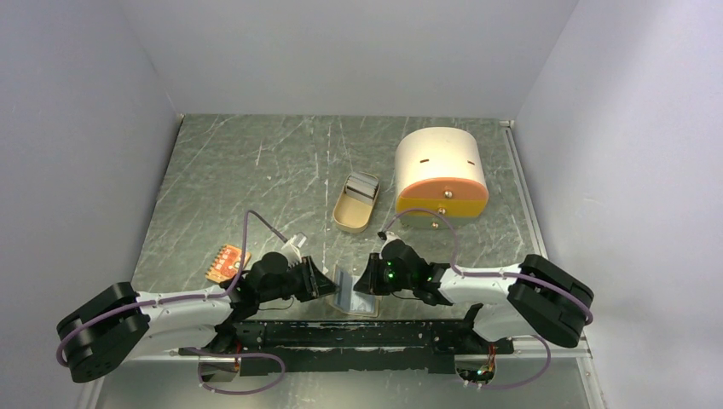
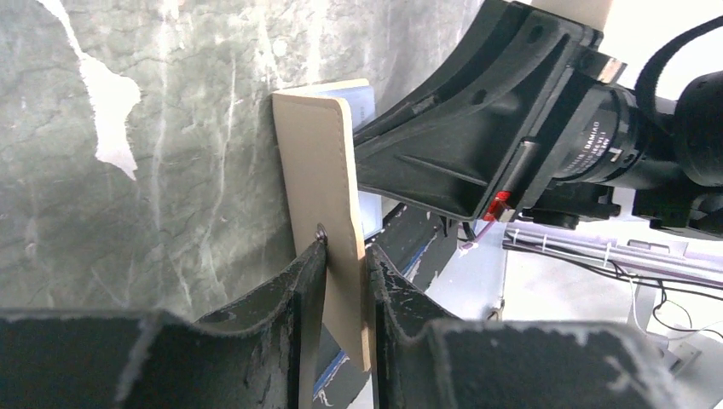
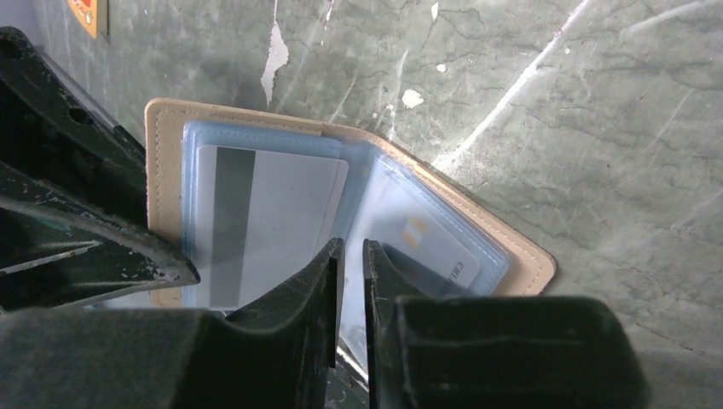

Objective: Put the credit cards into the card holder
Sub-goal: Insert the credit card into the card holder.

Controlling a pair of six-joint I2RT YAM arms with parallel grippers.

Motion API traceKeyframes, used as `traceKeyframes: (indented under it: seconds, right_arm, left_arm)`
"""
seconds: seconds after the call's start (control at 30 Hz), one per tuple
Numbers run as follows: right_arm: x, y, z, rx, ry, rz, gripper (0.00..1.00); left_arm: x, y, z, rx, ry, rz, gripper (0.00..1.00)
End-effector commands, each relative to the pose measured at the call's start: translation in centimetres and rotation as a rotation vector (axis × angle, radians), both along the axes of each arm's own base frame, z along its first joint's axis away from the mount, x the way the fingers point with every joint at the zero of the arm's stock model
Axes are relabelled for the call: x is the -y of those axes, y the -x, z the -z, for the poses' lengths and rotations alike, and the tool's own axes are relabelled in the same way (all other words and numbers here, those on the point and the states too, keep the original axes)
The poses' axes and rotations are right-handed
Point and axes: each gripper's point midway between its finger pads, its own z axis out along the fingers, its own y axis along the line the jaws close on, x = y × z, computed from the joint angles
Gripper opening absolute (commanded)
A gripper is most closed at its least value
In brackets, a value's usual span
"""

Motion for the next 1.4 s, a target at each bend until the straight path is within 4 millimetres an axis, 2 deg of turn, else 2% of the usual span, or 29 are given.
traceKeyframes:
  seconds: [0.0,0.13,0.3,0.6,0.83,1.1,1.3,1.37]
  right_arm:
    - [0.5,0.0,1.0,0.01,0.037,0.0,0.18]
    - [0.4,-0.1,1.1,0.009,0.041,-0.005,0.18]
    - [0.2,0.0,1.2,0.004,0.041,-0.013,0.18]
    - [0.2,-0.3,1.4,0.016,0.054,-0.012,0.18]
    - [0.2,0.0,2.0,0.002,0.053,-0.017,0.17]
    - [0.4,-0.1,2.0,0.01,0.055,-0.01,0.16]
    - [0.5,0.0,1.9,0.008,0.054,-0.011,0.15]
    - [0.5,0.0,1.9,0.008,0.053,-0.011,0.15]
  left_arm:
    - [0.7,0.2,-1.5,0.06,0.062,0.036,0.28]
    - [0.8,0.2,-1.6,0.062,0.063,0.041,0.17]
    - [1.0,0.2,-1.4,0.06,0.049,0.05,0.11]
    - [1.5,0.3,-2.9,0.114,0.099,0.079,0.17]
    - [1.5,0.6,-2.6,0.103,0.112,0.089,0.17]
    - [2.1,0.9,-3.4,0.133,0.151,0.124,0.19]
    - [2.7,1.2,-3.9,0.16,0.167,0.158,0.19]
    - [2.7,1.3,-3.7,0.148,0.169,0.16,0.15]
